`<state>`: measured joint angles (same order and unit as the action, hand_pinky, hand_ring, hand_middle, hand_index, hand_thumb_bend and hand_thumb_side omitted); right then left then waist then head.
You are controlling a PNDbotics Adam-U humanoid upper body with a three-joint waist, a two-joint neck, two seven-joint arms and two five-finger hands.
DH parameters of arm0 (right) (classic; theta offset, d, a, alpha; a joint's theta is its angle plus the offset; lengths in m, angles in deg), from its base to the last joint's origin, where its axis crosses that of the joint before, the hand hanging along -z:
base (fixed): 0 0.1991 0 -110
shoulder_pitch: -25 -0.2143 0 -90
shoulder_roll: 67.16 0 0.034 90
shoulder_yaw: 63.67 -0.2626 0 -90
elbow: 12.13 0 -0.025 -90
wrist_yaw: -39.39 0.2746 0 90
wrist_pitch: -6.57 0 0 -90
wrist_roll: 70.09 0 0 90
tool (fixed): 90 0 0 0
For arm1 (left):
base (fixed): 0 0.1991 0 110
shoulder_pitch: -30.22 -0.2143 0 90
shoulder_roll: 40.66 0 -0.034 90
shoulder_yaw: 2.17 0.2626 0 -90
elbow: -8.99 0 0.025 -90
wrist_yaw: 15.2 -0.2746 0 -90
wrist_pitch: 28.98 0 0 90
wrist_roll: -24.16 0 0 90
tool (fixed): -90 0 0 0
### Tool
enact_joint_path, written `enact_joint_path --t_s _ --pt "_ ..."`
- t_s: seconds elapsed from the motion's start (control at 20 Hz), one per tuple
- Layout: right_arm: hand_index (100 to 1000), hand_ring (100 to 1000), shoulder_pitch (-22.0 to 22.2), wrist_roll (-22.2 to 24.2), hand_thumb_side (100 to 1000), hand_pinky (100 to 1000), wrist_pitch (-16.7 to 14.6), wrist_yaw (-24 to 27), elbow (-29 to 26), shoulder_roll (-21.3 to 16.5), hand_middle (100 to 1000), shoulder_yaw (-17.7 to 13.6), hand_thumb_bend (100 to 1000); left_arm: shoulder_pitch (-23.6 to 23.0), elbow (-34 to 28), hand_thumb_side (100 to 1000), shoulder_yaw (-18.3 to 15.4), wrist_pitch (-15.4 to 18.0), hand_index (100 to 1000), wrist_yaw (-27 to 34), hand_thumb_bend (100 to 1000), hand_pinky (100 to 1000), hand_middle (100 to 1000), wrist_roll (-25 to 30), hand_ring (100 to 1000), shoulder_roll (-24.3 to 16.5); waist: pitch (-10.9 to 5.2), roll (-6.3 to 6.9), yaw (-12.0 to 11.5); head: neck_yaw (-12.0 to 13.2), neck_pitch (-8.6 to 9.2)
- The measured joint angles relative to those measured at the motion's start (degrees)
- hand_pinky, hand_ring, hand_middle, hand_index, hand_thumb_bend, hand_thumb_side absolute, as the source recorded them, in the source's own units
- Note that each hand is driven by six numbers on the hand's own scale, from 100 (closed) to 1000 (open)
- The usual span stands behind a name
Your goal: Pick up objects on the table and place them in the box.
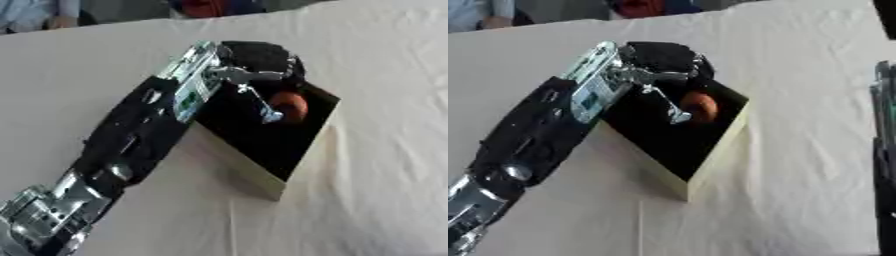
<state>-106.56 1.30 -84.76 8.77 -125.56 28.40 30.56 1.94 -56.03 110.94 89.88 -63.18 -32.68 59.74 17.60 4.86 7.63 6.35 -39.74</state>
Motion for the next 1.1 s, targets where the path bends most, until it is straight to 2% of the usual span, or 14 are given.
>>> enact_joint_path --t_s 0.15,0.2,0.3,0.35,0.45,0.5,0.55,0.65,0.75,0.85,0.95,1.1 --pt "722 816 0.2 0.0 693 741 0.0 0.0 0.0 0.0 623 0.0 100 -0.9 0.8 270 0.0 -0.9 673 -0.5 100 471 587 -0.1 623 0.5 0.00 0.00 -0.1 0.0 0.00" --pt "721 815 0.2 0.0 693 741 0.0 0.0 0.0 0.0 623 0.0 100 -1.1 1.2 240 0.0 -1.2 716 -0.7 100 507 623 -0.1 658 0.6 0.00 0.00 -0.1 0.0 0.00" --pt "721 815 0.2 -0.1 693 741 0.1 0.0 0.0 0.0 623 0.0 100 -1.3 1.8 226 0.0 -1.4 734 -1.4 100 529 646 -0.3 681 0.9 0.00 0.00 -0.1 0.0 -0.01" --pt "721 815 0.2 -0.1 693 740 0.1 0.0 0.0 0.0 622 0.0 100 -1.3 2.1 183 -0.1 -1.4 805 -1.8 100 598 740 -0.3 756 1.0 -0.01 0.00 -0.1 0.0 -0.01" --pt "721 815 0.3 -0.1 693 740 0.1 0.0 0.0 0.0 622 0.0 100 -1.3 2.4 257 -0.1 -1.3 871 -2.9 100 665 806 -0.4 816 1.0 -0.01 0.00 -0.2 0.0 -0.02" --pt "721 815 0.3 -0.1 693 740 0.1 0.1 0.0 0.0 622 0.0 100 -1.3 2.4 331 -0.1 -1.2 895 -3.6 144 698 831 -0.4 844 1.0 -0.01 0.00 -0.2 0.0 -0.02" --pt "721 815 0.3 -0.1 692 740 0.1 0.1 0.0 0.0 623 0.0 100 -1.3 2.4 364 -0.1 -1.1 906 -4.4 212 714 842 -0.5 858 1.0 -0.02 0.00 -0.2 0.0 -0.03" --pt "721 815 0.3 -0.1 692 740 0.1 0.1 0.0 0.0 623 0.0 100 -1.3 2.4 411 -0.4 -0.7 913 -6.0 285 730 849 -0.8 872 1.0 -0.03 0.00 -0.3 0.0 -0.03" --pt "721 815 0.3 -0.1 691 741 0.1 0.1 0.0 0.0 623 0.0 100 -1.3 2.3 433 -0.6 -0.4 913 -7.7 298 731 848 -1.3 872 1.0 -0.14 0.00 -0.4 0.0 -0.04" --pt "721 815 0.3 -0.1 691 741 0.1 0.1 0.0 0.0 623 0.0 100 -1.3 2.3 445 -0.8 0.1 909 -9.0 279 729 845 -1.9 870 1.0 -0.30 -0.01 -0.5 0.0 -0.05" --pt "721 815 0.3 -0.2 691 740 0.2 0.1 0.0 0.0 623 0.0 100 -1.4 2.2 407 -1.1 0.4 897 -9.7 189 718 831 -2.6 858 1.0 -0.35 -0.03 -0.6 0.0 -0.05" --pt "721 816 0.5 -0.2 691 741 0.2 0.1 0.0 0.0 623 0.0 100 -1.4 1.2 381 -1.7 0.4 878 -9.4 100 694 806 -3.6 836 0.9 -0.44 -0.06 -0.7 0.0 -0.05"
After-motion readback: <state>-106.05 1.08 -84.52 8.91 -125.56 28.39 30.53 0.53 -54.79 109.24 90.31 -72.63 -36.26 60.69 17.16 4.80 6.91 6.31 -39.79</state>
